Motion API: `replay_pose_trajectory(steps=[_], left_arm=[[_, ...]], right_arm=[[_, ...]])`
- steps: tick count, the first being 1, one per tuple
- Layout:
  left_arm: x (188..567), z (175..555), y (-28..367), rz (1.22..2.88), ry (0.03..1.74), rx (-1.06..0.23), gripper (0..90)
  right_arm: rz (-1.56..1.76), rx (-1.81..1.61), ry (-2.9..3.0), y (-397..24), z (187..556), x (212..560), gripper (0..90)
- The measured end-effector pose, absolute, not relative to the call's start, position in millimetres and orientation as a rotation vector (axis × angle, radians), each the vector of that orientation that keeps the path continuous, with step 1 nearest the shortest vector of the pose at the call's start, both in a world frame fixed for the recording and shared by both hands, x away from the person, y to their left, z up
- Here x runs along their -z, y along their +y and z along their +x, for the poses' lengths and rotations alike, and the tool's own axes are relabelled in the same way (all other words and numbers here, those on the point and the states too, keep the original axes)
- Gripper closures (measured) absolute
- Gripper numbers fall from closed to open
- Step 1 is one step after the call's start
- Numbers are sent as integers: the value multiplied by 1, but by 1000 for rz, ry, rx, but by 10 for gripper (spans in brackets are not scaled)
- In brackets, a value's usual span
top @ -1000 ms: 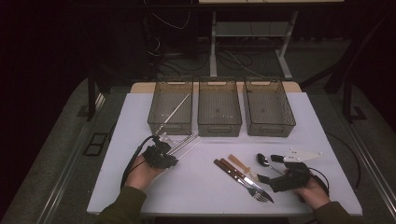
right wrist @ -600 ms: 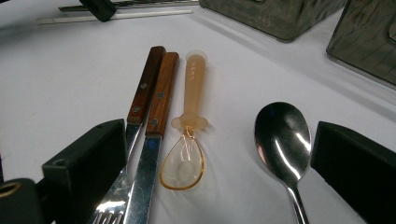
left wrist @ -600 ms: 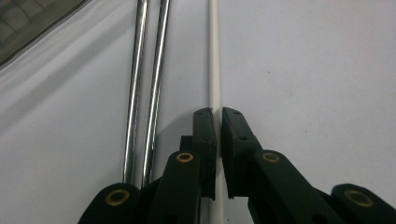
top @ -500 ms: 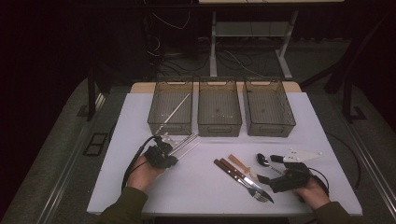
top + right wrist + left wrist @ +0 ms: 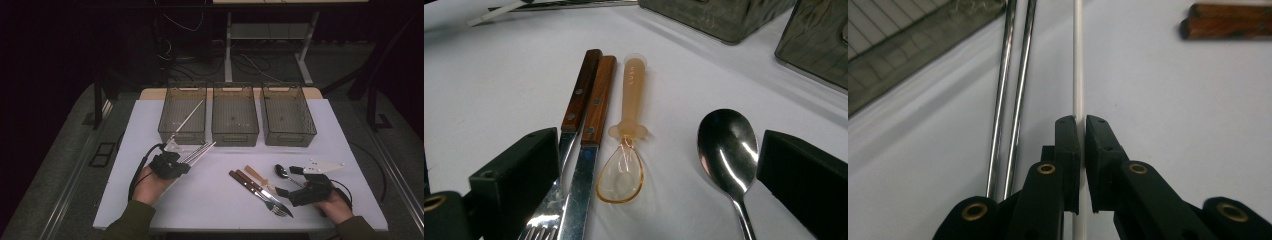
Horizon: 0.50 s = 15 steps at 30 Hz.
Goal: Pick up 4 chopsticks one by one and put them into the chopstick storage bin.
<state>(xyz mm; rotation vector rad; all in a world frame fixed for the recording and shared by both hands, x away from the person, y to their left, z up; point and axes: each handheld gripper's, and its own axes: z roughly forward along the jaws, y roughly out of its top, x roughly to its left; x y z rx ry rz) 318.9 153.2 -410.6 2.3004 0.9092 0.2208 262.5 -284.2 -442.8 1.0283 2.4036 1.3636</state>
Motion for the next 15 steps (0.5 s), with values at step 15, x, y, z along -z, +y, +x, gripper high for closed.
replay_pose_trajectory(steps=[15], left_arm=[[377, 307, 171, 2042, 842, -276, 849]], right_arm=[[1036, -1360, 2405, -284, 263, 443, 38]])
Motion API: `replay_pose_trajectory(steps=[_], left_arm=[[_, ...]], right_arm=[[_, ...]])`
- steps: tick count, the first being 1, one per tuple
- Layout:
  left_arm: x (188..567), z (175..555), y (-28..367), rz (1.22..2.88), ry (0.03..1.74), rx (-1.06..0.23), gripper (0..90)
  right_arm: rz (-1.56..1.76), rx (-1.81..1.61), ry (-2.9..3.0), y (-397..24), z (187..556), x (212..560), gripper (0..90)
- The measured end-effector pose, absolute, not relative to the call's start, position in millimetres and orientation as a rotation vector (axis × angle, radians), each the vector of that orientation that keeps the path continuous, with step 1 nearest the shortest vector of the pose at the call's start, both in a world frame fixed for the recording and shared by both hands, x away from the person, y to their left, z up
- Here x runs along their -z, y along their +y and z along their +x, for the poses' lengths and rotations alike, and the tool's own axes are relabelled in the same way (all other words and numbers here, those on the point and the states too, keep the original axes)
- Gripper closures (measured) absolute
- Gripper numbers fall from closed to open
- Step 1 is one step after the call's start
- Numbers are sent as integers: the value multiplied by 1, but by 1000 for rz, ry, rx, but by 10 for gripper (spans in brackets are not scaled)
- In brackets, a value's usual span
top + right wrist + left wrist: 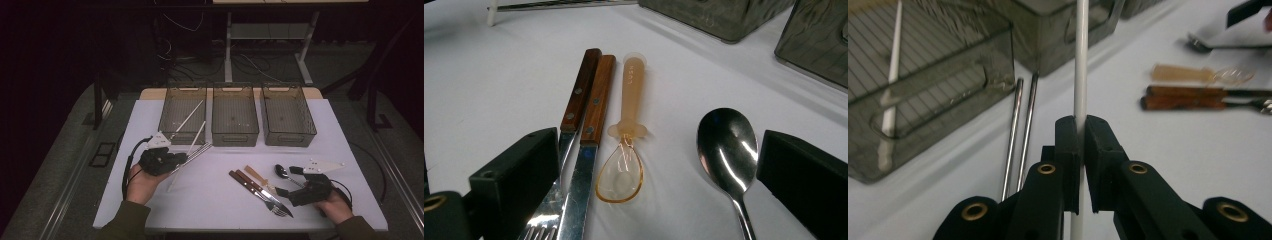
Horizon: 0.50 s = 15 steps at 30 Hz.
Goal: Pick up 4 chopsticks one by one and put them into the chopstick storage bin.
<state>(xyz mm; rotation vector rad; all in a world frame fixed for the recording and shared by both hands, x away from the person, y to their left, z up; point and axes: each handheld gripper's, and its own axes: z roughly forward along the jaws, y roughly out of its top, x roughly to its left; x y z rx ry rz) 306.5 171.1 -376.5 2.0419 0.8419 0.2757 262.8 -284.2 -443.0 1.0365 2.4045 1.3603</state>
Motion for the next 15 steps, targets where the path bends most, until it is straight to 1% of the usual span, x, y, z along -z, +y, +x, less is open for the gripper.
replay_pose_trajectory(steps=[3, 15], left_arm=[[373, 305, 175, 1997, 840, -279, 850], [372, 306, 186, 1900, 813, -292, 849]], right_arm=[[1037, -1360, 2404, -284, 263, 443, 38], [1037, -1358, 2402, -284, 263, 443, 38]])
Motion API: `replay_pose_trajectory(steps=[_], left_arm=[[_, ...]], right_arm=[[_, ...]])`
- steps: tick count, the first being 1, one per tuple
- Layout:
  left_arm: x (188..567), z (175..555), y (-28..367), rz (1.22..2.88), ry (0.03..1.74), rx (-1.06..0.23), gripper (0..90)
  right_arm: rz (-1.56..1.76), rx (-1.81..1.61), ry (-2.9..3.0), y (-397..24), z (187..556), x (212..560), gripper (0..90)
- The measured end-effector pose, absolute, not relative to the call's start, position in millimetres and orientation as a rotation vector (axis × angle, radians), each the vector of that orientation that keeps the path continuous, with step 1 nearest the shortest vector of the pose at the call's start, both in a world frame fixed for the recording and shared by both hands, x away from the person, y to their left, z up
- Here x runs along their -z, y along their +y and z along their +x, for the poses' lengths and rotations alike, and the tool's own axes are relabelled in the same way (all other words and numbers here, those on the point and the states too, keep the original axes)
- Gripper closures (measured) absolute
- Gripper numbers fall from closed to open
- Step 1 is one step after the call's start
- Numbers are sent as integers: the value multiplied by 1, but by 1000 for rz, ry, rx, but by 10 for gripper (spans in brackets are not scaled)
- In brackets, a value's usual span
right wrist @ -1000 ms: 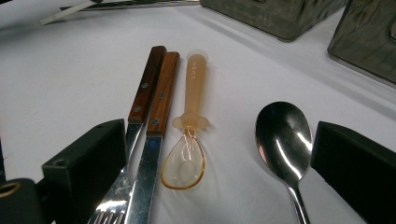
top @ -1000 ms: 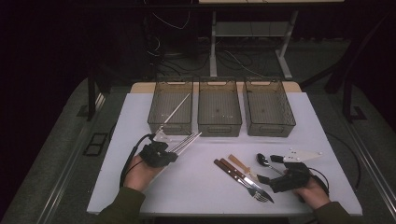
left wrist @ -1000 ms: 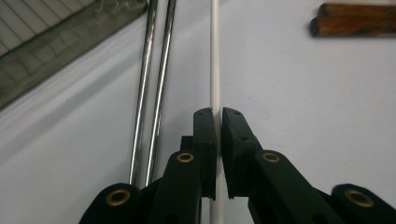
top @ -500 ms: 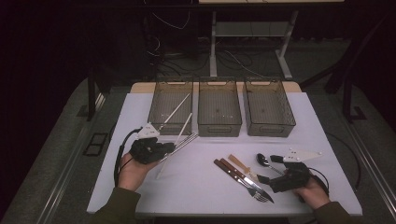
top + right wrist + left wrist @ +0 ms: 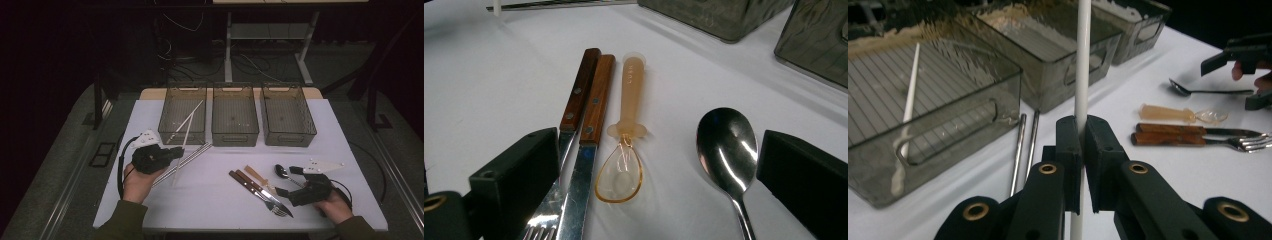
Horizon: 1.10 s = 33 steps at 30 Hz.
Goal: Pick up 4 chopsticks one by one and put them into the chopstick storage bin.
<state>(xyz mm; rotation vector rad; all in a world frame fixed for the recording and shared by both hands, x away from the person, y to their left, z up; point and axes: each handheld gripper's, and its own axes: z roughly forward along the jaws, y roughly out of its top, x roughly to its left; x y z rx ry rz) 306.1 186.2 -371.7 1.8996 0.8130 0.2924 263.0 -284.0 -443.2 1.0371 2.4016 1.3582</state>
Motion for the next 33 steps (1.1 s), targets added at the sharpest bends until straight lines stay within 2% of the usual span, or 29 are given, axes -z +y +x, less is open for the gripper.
replay_pose_trajectory(steps=[33], left_arm=[[361, 350, 180, 1857, 787, -341, 849]], right_arm=[[1056, -1355, 2391, -285, 264, 444, 38]])
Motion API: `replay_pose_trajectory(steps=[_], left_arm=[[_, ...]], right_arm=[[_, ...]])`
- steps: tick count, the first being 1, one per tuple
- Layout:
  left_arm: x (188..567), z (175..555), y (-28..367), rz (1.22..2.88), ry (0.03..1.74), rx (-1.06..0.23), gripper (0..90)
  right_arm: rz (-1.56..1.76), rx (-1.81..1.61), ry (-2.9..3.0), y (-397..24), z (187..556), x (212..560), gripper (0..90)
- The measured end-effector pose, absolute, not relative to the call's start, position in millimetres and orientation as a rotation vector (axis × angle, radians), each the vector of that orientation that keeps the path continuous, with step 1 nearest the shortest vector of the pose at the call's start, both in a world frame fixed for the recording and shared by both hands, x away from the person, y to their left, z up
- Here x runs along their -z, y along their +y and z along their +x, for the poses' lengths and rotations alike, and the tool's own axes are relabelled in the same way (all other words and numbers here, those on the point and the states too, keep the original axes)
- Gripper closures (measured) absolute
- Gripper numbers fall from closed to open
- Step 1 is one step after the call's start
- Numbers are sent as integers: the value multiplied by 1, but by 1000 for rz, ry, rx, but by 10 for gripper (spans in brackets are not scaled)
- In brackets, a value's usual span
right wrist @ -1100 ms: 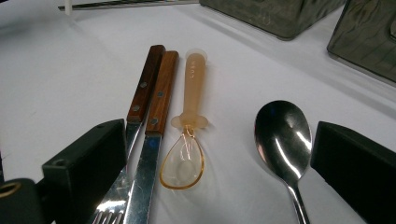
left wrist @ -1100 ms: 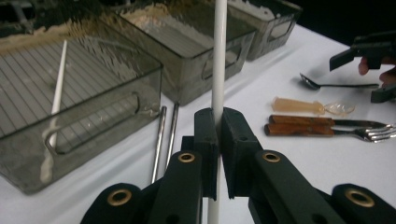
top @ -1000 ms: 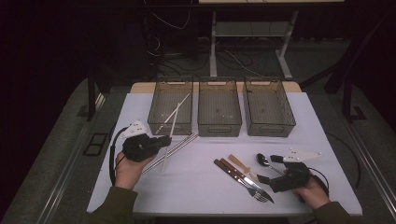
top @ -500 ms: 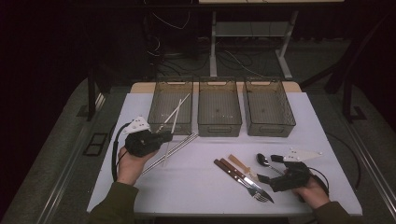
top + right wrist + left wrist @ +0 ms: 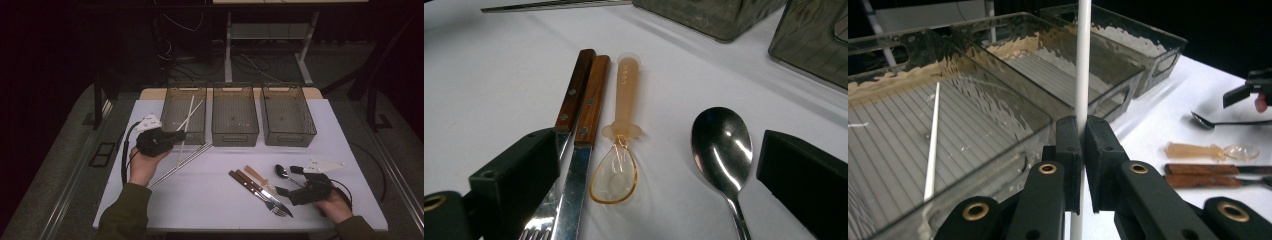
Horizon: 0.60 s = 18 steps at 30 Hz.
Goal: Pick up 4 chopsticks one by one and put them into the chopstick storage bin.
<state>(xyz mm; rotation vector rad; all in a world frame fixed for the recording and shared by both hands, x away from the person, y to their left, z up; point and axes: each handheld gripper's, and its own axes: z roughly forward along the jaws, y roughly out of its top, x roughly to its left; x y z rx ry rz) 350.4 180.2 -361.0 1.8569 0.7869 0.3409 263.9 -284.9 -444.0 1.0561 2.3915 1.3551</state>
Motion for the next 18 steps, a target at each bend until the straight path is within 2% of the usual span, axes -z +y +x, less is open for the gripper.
replay_pose_trajectory(steps=[18], left_arm=[[316, 399, 174, 1843, 799, -393, 849]], right_arm=[[1064, -1356, 2384, -286, 263, 444, 38]])
